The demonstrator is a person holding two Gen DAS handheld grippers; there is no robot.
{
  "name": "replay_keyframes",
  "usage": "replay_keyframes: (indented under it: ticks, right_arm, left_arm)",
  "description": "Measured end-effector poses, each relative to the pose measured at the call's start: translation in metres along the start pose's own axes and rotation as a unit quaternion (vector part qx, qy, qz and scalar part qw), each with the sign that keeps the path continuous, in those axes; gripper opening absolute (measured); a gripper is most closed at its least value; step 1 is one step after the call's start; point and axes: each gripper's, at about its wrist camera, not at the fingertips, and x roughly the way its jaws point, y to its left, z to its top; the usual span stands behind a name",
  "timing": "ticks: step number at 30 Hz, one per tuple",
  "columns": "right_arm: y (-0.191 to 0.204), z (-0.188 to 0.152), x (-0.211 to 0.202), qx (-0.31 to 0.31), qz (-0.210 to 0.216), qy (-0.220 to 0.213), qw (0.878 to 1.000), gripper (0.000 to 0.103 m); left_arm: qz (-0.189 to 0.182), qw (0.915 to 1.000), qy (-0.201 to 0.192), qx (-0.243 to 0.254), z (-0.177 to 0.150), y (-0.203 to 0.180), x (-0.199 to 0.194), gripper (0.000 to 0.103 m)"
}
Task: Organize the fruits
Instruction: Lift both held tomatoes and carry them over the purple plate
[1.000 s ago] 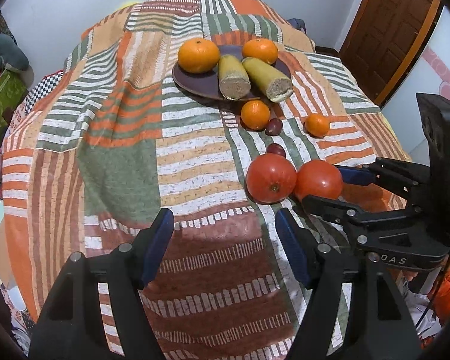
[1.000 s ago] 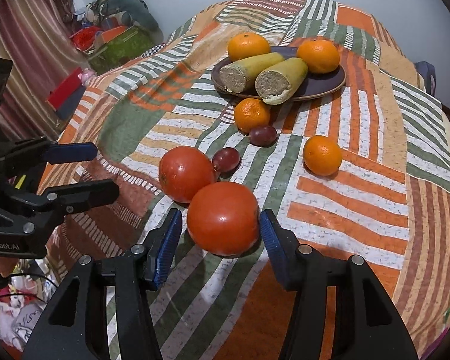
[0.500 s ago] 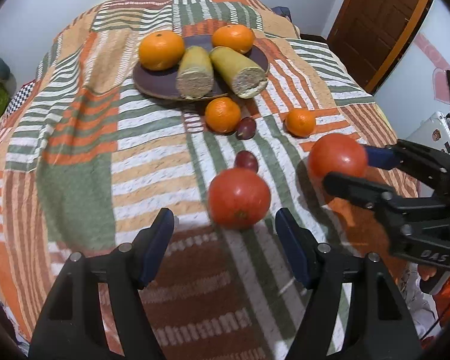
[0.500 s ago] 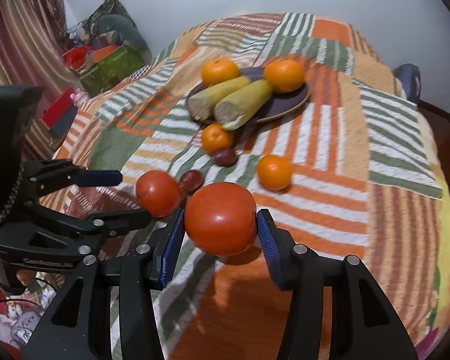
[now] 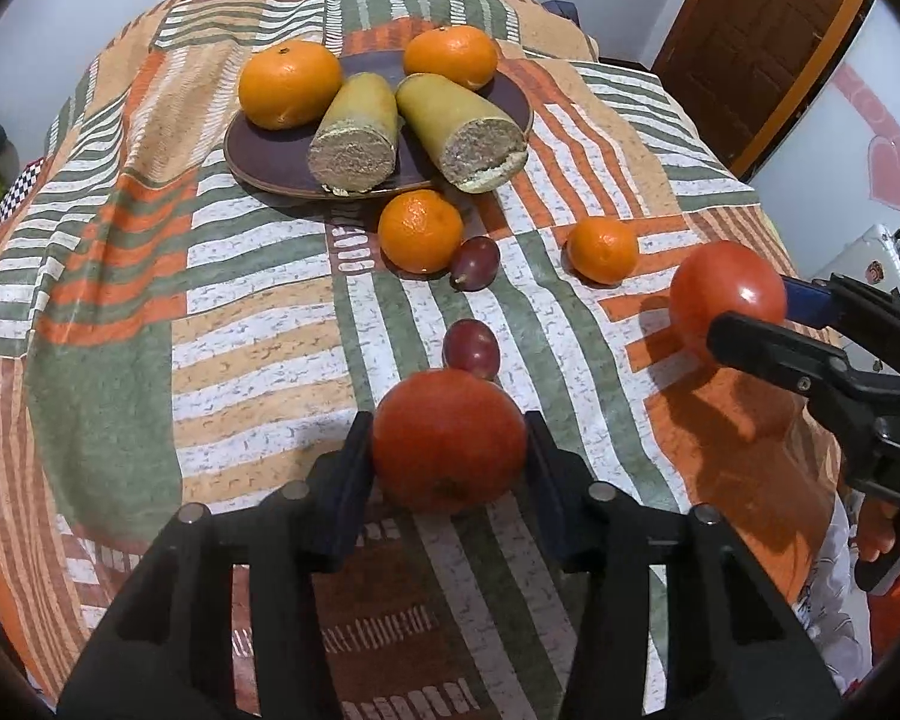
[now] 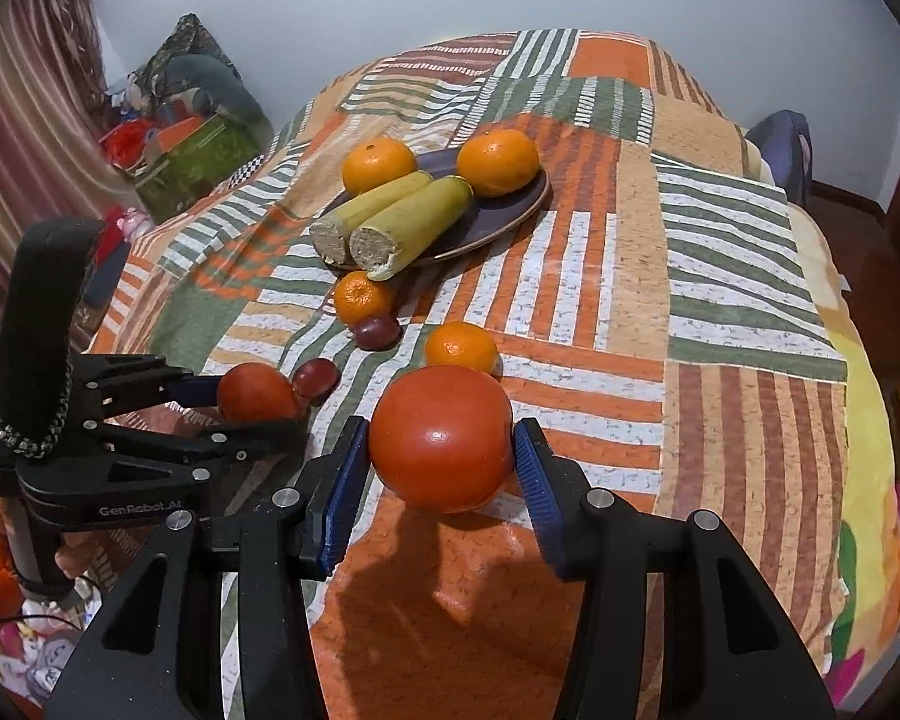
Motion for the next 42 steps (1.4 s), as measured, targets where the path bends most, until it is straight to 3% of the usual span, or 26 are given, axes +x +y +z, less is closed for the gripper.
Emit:
replay_keyframes:
  ticks: [11,23,35,42]
  right_arm:
    - [0.001,0.013,-0.001,-0.005,0.004,-0.013,1.000,0.046]
    - [-0.003,0.046,-0.003,-0.015,-0.008,-0.044,0.999,0.046]
    - [-0.010,0.085,0.014,-0.030,-0.025,-0.060,0.997,0.046]
    - [-0.013,0.101,0.034,-0.036,-0.029,-0.055,0.997,0.046]
  left_arm:
    - [0.015,0.9995,-0.025,-0.013,0.008,0.012,-0.019,0.047]
    - [0.029,0.9950,-0.090,-0.035,0.047,0.037,-0.052,0.047]
    - [0.050,0.9909,-0.118,-0.040,0.090,0.054,-0.049,0.047]
    - [0.058,0.9910,-0.111,-0.047,0.111,0.066,-0.030,0.047]
